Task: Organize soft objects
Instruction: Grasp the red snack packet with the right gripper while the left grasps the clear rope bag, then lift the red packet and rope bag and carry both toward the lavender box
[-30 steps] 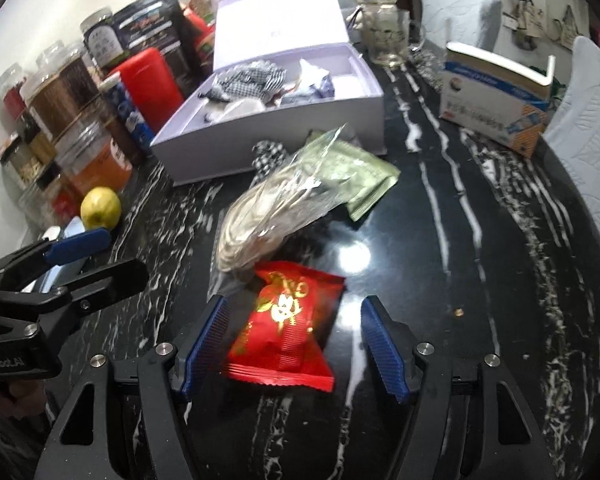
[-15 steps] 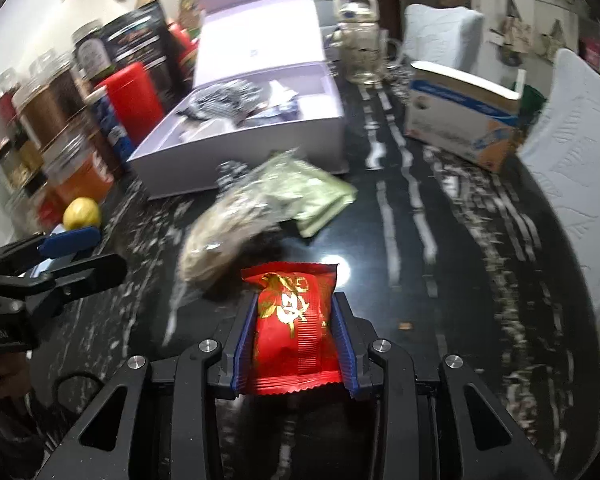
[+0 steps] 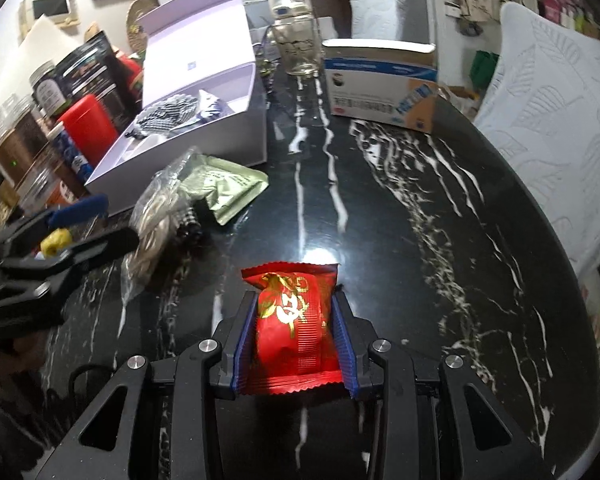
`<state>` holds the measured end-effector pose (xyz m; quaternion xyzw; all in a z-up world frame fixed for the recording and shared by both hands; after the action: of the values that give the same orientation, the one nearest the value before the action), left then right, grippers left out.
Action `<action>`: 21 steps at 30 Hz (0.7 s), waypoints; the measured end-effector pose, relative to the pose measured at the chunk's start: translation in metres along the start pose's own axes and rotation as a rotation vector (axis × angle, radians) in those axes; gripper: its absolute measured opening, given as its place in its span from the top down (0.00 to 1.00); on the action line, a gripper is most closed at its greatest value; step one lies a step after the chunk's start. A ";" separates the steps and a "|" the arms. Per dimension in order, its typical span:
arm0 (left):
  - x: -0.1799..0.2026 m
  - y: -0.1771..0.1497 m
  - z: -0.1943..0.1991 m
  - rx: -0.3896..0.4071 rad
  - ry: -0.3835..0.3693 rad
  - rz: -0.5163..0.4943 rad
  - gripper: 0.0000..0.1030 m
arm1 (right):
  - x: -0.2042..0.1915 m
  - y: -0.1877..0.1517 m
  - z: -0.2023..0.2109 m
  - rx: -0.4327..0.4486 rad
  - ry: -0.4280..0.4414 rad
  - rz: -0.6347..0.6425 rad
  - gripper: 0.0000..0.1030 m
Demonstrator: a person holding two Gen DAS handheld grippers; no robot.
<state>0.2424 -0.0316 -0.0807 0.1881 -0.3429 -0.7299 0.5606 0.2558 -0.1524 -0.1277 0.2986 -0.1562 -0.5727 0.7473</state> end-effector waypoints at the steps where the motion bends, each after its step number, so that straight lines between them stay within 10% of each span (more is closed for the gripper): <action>1: 0.000 0.001 -0.004 -0.016 -0.014 -0.006 0.19 | 0.001 0.000 0.000 -0.001 -0.001 -0.004 0.65; 14: -0.008 -0.021 -0.036 -0.223 -0.068 0.032 0.19 | 0.007 -0.001 -0.002 -0.003 0.018 -0.015 0.65; 21: -0.011 -0.033 -0.031 -0.157 -0.020 0.023 0.30 | 0.008 0.002 -0.005 0.000 0.036 -0.019 0.65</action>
<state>0.2436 -0.0256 -0.1271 0.1325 -0.2924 -0.7499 0.5785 0.2622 -0.1588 -0.1313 0.3104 -0.1400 -0.5744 0.7444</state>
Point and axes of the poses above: each gripper's, at about its wrist camera, not at the fingertips, and z roughly against the way its jaws point, x to its right, y to its top, the point moved 3 cm from there along -z, roughly the way its jaws point, and after that the axes turned 10 degrees about z, right-handed, at the moved point
